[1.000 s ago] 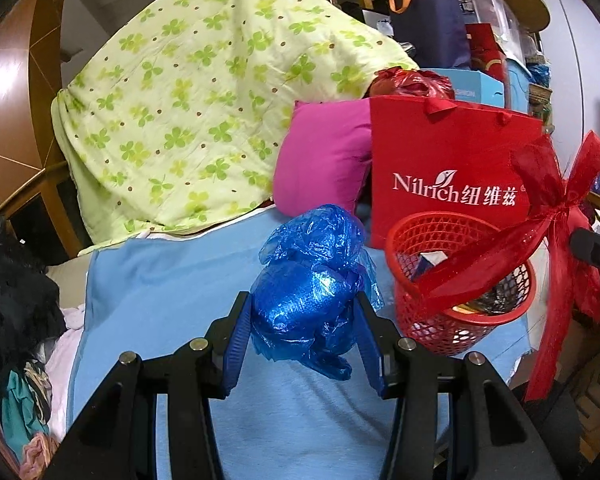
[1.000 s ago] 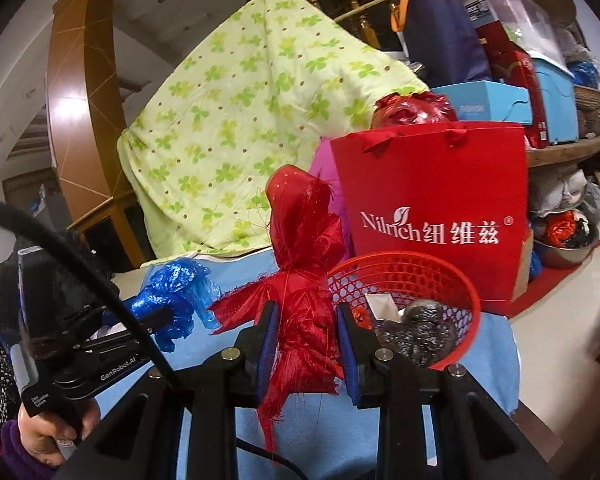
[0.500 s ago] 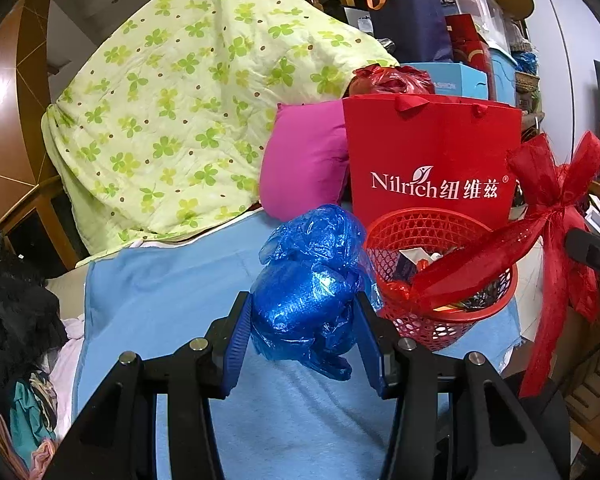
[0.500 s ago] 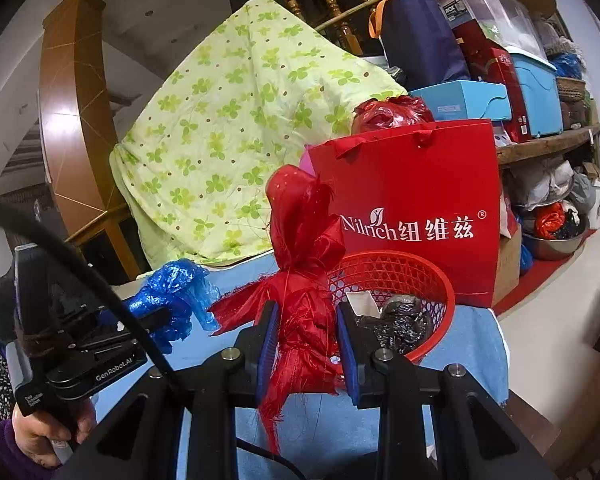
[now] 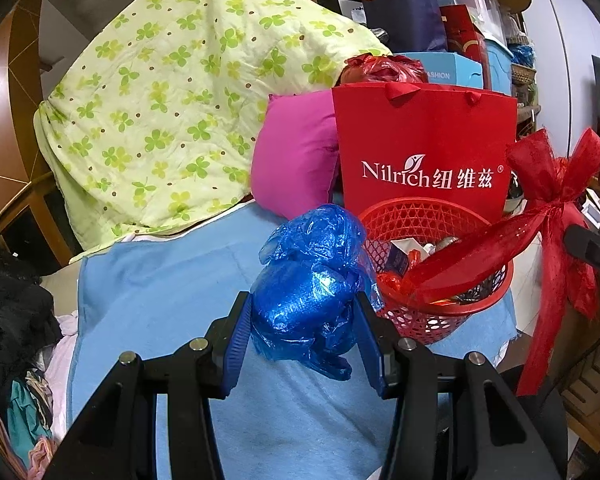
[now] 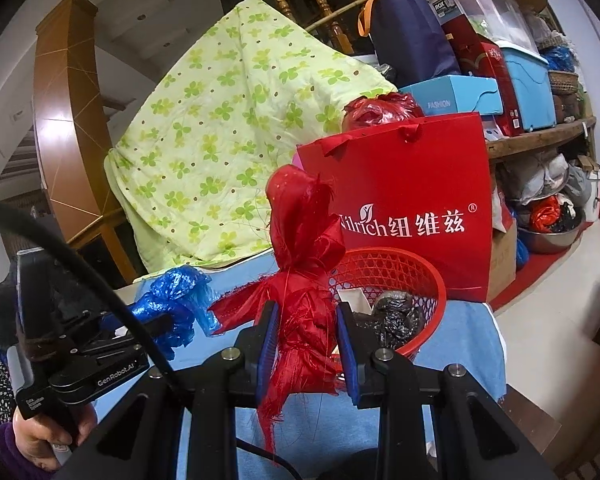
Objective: Collect trash
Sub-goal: 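Lift and carry the blue bag and red ribbon over the red wastebasket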
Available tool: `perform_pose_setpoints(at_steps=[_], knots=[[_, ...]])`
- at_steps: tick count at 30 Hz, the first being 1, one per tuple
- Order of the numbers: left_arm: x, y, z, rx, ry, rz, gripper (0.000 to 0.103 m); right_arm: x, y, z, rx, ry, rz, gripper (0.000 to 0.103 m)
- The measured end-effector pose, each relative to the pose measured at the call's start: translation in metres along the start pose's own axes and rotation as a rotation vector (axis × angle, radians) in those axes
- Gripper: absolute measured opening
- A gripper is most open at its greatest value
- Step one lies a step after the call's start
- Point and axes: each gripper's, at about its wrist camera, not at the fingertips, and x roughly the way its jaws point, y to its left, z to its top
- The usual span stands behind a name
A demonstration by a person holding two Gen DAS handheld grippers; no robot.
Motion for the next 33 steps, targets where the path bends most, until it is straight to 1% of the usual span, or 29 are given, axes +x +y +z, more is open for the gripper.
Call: perform_pose_setpoints(at_steps=[33], knots=[[0.021, -0.019, 0.0, 0.038, 0.057, -0.009, 0.052, 0.009, -0.022, -0.008, 0.053, 0.02, -0.003, 0.031]])
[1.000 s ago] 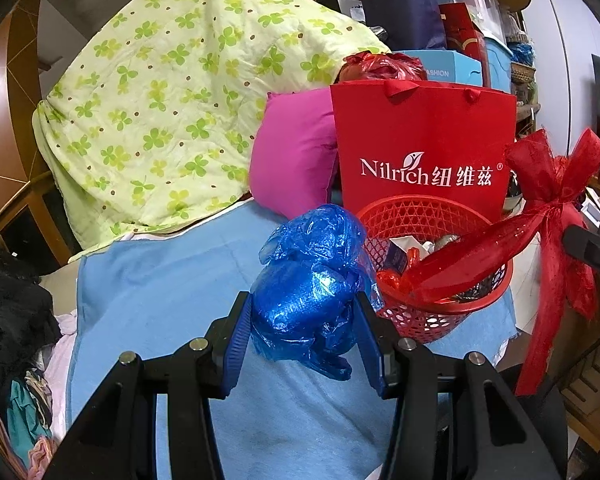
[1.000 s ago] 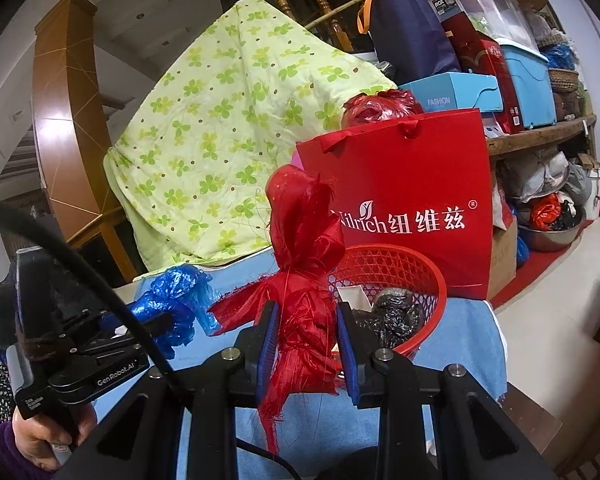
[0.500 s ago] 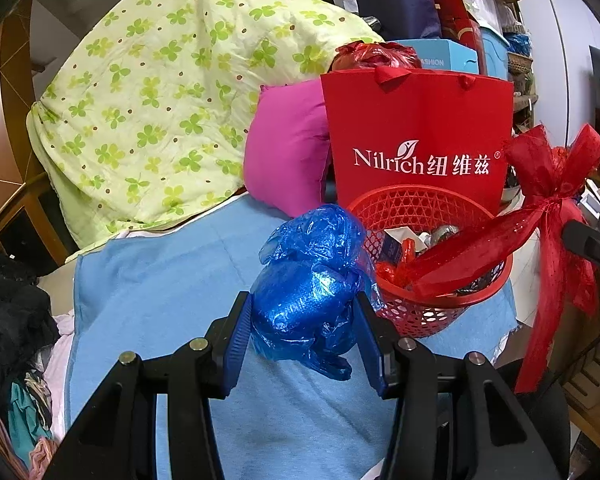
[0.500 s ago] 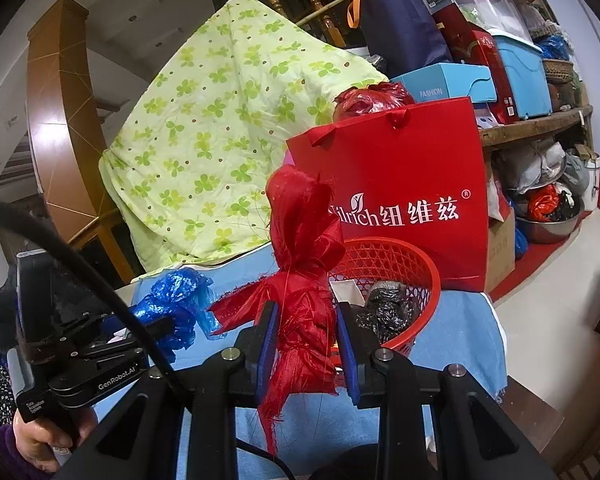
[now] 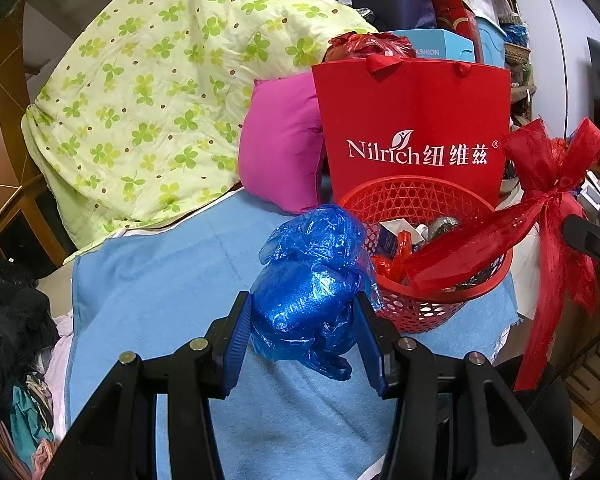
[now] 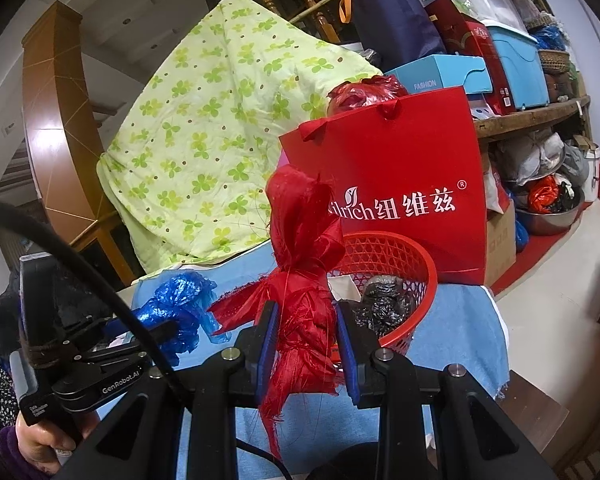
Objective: Collect trash
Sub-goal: 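Lift and carry the blue bag and red ribbon over the red wastebasket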
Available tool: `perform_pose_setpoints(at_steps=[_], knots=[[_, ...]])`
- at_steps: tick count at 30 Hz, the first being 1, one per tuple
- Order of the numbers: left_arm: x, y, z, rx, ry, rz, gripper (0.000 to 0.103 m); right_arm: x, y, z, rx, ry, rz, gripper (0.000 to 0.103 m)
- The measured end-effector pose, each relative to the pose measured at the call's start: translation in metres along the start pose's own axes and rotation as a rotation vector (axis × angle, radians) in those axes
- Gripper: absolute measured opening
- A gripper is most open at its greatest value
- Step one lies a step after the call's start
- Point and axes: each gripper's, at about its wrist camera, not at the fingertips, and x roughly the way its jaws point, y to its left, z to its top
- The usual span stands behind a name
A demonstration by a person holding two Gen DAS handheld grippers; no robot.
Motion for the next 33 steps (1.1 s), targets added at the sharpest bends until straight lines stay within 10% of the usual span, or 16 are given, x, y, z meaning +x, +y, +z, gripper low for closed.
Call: perform_pose_setpoints(at_steps=[33], knots=[[0.011, -0.016, -0.004, 0.044, 0.03, -0.016, 0.052, 0.004, -0.016, -0.006, 0.047, 0.011, -0.004, 0.031]])
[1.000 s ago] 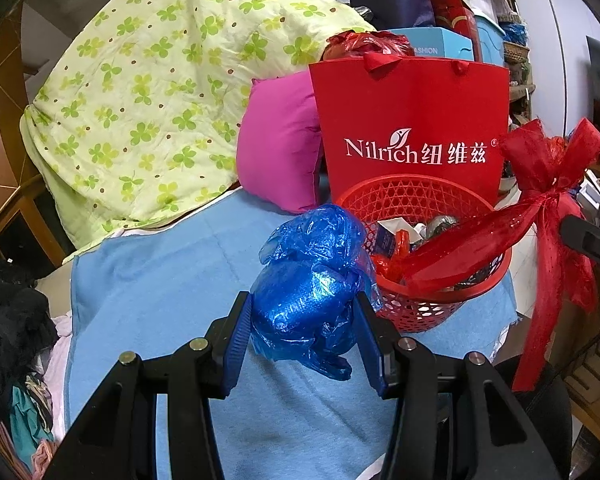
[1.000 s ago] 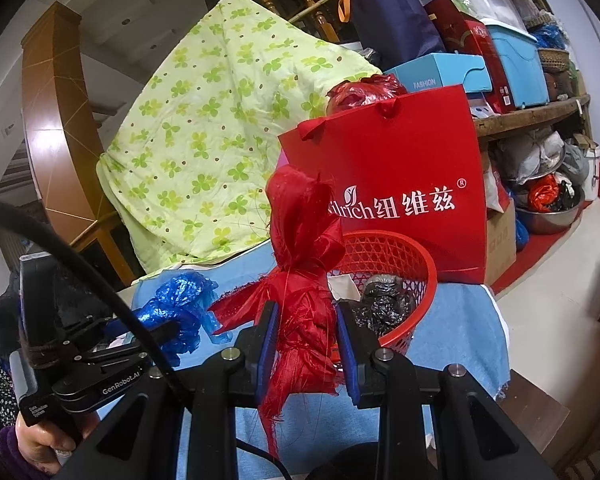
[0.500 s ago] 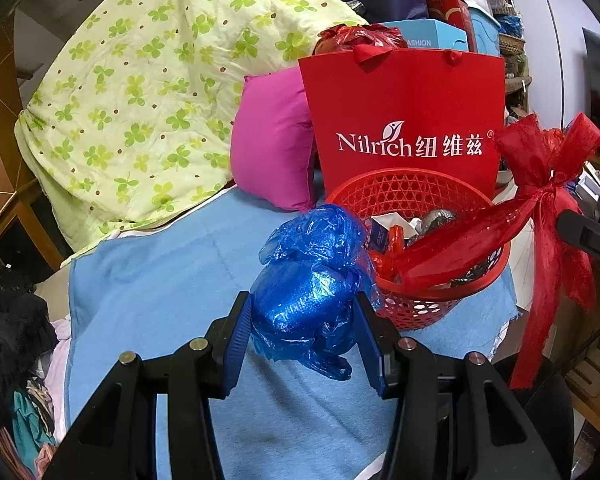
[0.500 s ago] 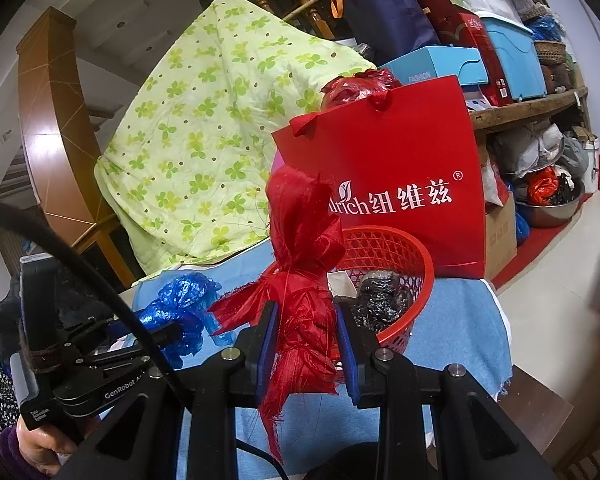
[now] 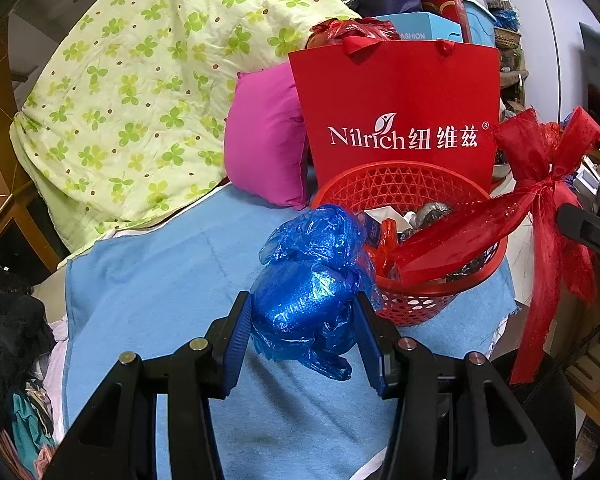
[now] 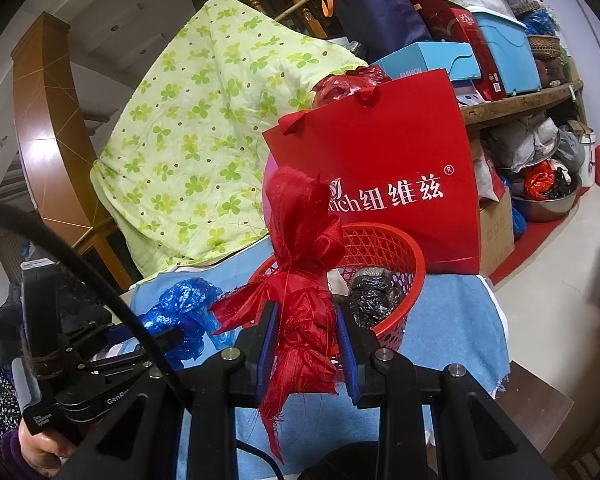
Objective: Collect trash
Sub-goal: 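Lift and carry the blue bag and red ribbon over the red wastebasket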
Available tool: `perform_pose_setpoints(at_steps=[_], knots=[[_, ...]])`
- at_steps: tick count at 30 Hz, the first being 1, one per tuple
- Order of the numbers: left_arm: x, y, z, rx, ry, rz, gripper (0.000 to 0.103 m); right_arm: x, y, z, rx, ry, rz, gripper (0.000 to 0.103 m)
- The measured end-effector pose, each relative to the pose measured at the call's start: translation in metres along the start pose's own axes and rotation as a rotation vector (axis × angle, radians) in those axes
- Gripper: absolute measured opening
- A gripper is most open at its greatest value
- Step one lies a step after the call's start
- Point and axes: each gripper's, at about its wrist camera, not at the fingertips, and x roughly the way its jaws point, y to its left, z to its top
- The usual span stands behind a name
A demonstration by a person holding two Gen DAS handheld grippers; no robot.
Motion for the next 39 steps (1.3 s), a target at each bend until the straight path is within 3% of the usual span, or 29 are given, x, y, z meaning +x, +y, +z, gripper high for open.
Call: perform_pose_setpoints(at_steps=[39], knots=[[0.0083, -0.0084, -0.0003, 0.015, 0.023, -0.012, 0.052, 0.0072, 0.004, -0.0019, 0.018, -0.001, 0.021, 0.031]])
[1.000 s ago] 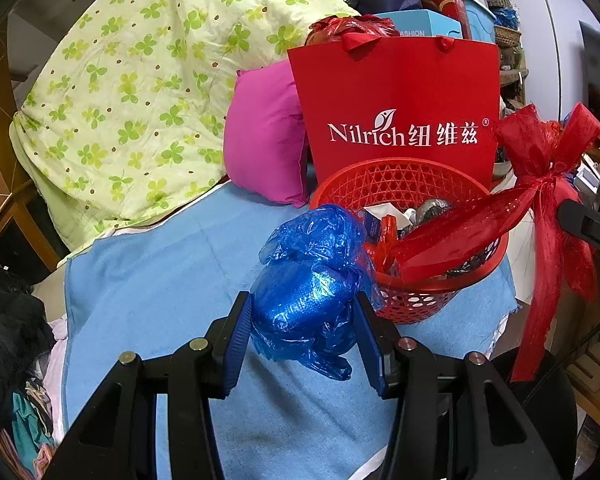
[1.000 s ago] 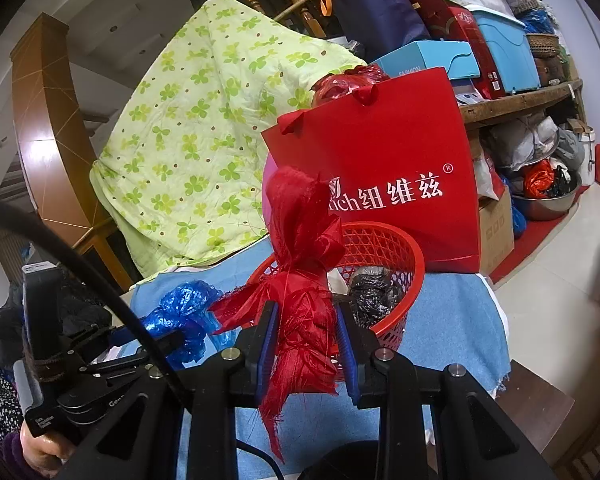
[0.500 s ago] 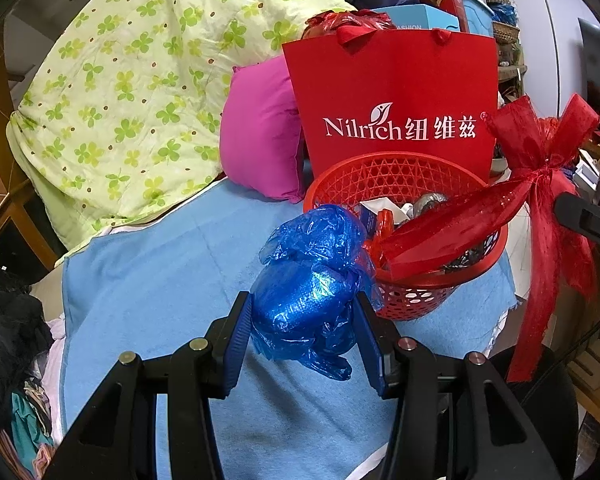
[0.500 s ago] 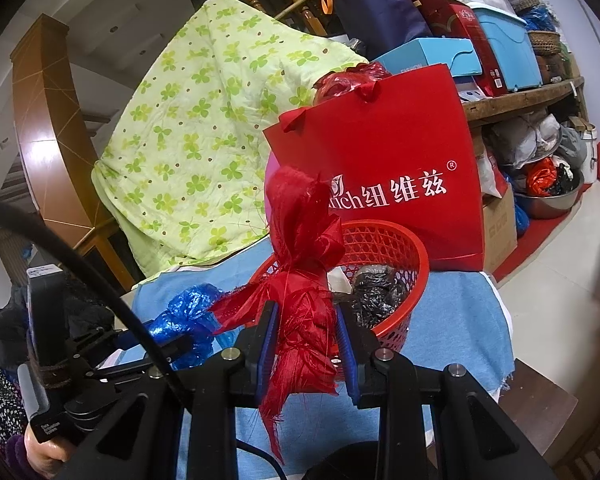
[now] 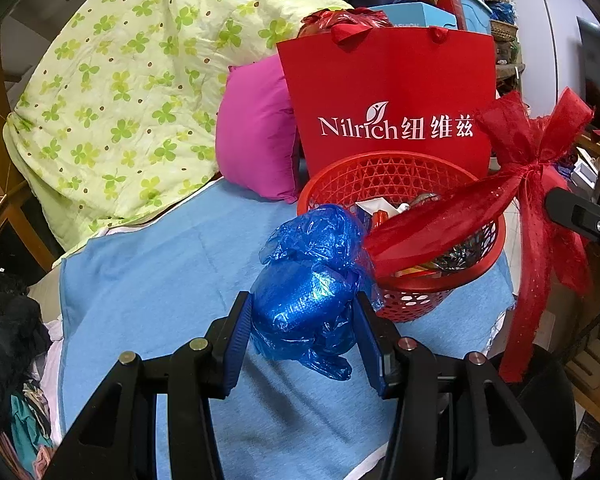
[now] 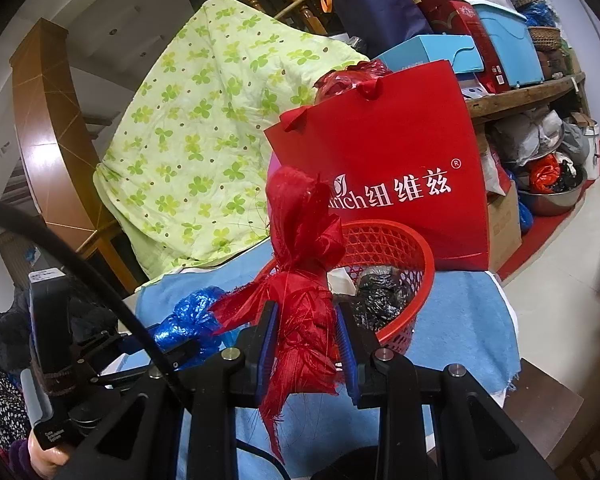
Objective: Collect trash
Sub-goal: 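Lift and carry the blue bag and red ribbon over the red wastebasket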
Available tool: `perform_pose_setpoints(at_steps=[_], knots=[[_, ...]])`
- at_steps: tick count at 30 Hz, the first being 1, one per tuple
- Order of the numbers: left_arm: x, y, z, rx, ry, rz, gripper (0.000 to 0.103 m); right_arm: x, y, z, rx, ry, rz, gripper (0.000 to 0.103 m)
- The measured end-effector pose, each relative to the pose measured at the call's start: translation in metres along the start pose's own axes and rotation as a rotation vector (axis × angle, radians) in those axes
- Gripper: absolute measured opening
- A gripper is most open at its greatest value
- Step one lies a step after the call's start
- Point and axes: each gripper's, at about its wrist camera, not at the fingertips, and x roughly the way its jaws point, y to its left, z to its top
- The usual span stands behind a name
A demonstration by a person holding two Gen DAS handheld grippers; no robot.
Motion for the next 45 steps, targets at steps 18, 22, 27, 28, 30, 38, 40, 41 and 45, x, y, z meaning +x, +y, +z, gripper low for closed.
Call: perform_pose_setpoints(at_steps=[18, 22, 27, 28, 30, 38, 40, 41, 45], knots=[[0.001, -0.01, 0.019, 0.041, -0.023, -0.009, 0.052, -0.004, -0.003, 0.01, 0.025, -0.051, 0.008, 0.031], [0.002, -0.015, 0.027, 0.058, -0.038, -0.011, 0.052, -0.001, -0.006, 0.013, 0.032, -0.058, 0.009, 0.031], [0.004, -0.02, 0.038, 0.073, -0.054, -0.013, 0.052, 0.007, -0.01, 0.017, 0.047, -0.06, 0.009, 0.031], [0.004, -0.021, 0.04, 0.075, -0.057, -0.012, 0.052, 0.008, -0.01, 0.018, 0.049, -0.061, 0.009, 0.031], [0.007, -0.021, 0.043, 0.074, -0.057, -0.015, 0.052, 0.01, -0.01, 0.019, 0.049, -0.065, 0.009, 0.031], [0.018, -0.019, 0.05, 0.046, -0.042, -0.061, 0.052, 0.014, -0.014, 0.021, 0.068, -0.076, 0.003, 0.031], [0.021, -0.018, 0.051, 0.038, -0.041, -0.079, 0.052, 0.014, -0.016, 0.021, 0.075, -0.081, -0.001, 0.031], [0.022, -0.019, 0.051, 0.033, -0.039, -0.087, 0.052, 0.014, -0.017, 0.022, 0.08, -0.082, -0.003, 0.031], [0.023, -0.016, 0.054, 0.001, -0.047, -0.133, 0.052, 0.016, -0.022, 0.02, 0.116, -0.111, -0.019, 0.031]])
